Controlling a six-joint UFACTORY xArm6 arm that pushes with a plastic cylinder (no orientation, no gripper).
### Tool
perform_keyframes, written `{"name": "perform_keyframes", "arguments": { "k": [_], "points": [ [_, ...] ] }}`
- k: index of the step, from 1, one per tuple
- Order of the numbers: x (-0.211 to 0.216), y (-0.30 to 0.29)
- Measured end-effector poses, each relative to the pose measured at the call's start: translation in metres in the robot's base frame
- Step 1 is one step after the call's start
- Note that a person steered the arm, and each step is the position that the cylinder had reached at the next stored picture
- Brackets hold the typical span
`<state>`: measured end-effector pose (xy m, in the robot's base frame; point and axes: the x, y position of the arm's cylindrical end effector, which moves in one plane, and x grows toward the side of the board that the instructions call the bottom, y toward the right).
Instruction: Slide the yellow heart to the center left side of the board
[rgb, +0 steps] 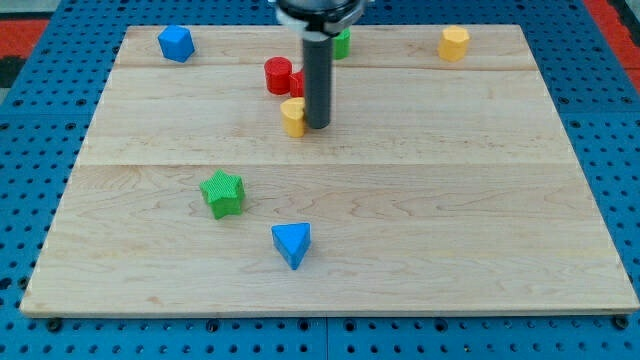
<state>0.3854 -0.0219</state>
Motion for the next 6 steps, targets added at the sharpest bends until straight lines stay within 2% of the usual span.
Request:
{"name": "perform_keyframes", "arguments": {
  "k": [1, 6],
  "points": [
    [0.0018, -0.0216],
    [0.0098, -0.014]
  ]
}}
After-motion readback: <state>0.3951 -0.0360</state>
